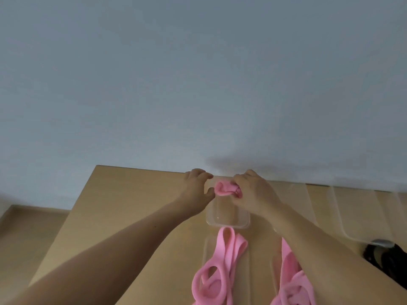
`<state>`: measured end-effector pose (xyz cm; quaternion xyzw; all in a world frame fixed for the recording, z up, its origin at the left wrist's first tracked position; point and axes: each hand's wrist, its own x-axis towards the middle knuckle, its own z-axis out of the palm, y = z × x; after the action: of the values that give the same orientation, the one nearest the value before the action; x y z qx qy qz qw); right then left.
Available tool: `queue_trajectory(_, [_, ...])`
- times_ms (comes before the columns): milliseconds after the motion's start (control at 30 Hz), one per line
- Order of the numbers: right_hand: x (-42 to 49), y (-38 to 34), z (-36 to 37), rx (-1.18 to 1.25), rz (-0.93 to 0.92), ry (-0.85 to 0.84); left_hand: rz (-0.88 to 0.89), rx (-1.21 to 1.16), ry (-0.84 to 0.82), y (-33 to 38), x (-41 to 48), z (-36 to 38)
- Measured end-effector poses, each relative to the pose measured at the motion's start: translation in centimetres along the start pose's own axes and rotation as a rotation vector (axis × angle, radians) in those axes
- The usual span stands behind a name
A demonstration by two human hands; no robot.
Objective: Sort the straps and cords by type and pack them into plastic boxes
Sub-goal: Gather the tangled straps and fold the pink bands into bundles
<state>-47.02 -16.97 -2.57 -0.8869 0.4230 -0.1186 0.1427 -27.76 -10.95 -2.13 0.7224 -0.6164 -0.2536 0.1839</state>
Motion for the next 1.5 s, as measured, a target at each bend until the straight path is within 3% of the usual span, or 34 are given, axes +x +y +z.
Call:
queue_trajectory(367, [3.1,1.1,2.2,-0.171,-0.122,-0.124,0.054,0.055,-0.038,-1.3,1.5,2.7])
queue_trajectory(467, [2.5,0.7,2.1,-0.249,-0.063,-0.04,0.136,0.268,0.02,-1.3,1.3,2.4])
queue_trajectory(567, [2.0,0.4,1.9,-0.351,0.011,-0.071,0.323,0.53,0.12,-0.7,1.6,2.1])
queue_trajectory(667, [1.8,0.4,2.1,-0.37,0.047,-0.132,0.535,0.716,0.05,-0.3,2.2,2.4])
queue_trajectory(767, [1.8,0.3,2.2,-0.348,0.066,-0.106,0.506,0.792,-0.047,-0.5,2.1,2.8])
queue_trajectory(1000, [-0.3,0.0,2.3,-0.39,0.027,0.044,0.447,0.766,-0.091,-0.7,2.5,3.0])
queue_trajectory(1167, [-1.1,-0.3,2.4,-0.389,0.063,0.011,0.532,0.772,-0.039,-0.5,1.7,2.4])
queue_trajectory(1367, [-1.4,-0.5,2.6,-0.373,0.093,-0.032,0.446,0.785,-0.174,-0.2,2.4,2.9])
queue_trajectory(1500, [-1.5,-0.5,2.3,-0.377,0.075,0.006,0.459,0.753,-0.125,0.1,2.6,2.6])
